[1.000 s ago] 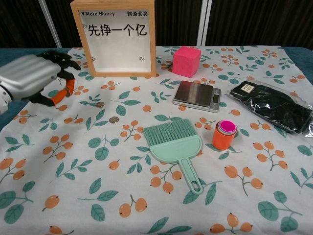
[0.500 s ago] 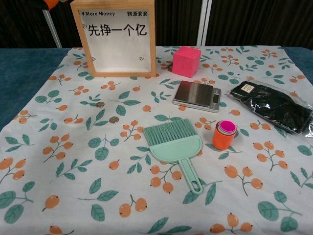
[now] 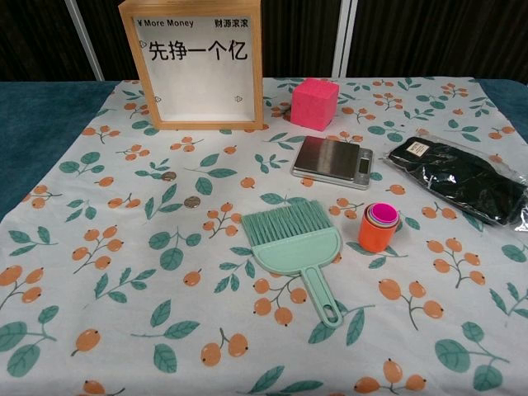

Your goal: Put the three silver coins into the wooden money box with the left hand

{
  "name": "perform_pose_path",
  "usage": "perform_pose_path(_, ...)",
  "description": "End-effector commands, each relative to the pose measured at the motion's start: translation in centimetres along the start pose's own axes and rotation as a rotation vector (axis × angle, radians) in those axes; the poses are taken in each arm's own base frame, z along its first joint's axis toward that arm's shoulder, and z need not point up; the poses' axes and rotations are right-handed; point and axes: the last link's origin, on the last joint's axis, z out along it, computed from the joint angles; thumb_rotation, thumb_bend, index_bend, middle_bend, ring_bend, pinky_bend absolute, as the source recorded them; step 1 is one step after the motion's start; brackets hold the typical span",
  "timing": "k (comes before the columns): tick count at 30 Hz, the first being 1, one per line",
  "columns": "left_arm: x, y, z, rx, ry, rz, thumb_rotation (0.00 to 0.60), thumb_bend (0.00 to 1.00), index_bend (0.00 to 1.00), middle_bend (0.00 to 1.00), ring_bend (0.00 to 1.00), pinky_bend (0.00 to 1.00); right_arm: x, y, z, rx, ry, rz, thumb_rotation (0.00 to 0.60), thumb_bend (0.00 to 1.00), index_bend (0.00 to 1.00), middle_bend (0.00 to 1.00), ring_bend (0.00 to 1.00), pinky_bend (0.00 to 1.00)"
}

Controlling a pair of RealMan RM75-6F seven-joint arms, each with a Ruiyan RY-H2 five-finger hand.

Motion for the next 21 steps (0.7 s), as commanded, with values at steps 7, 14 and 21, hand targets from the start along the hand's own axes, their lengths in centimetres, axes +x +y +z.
perform_pose_path(7, -2.4, 0.9, 3.4, 0.027, -0.068, 0.007, 0.600, 0.52, 0.67, 0.19, 0.00, 0.00, 0.0, 0.2, 0.1, -0.027, -0.007, 0.009, 0.600, 0.36, 0.03, 0.02, 0.02, 0.00)
perform_pose_path(14, -3.6, 1.5, 4.9, 0.024, -0.080, 0.020, 0.600, 0.46, 0.67, 0.19, 0.00, 0.00, -0.1, 0.1, 0.0, -0.021, -0.014, -0.001, 0.600, 0.36, 0.03, 0.02, 0.02, 0.00)
perform_pose_path(21, -4.6, 2.2, 5.6, 0.016, -0.094, 0.049, 0.600, 0.46, 0.67, 0.19, 0.00, 0.00, -0.1, 0.2, 0.0, -0.023, -0.012, -0.002, 0.600, 0.36, 0.03, 0.02, 0.02, 0.00)
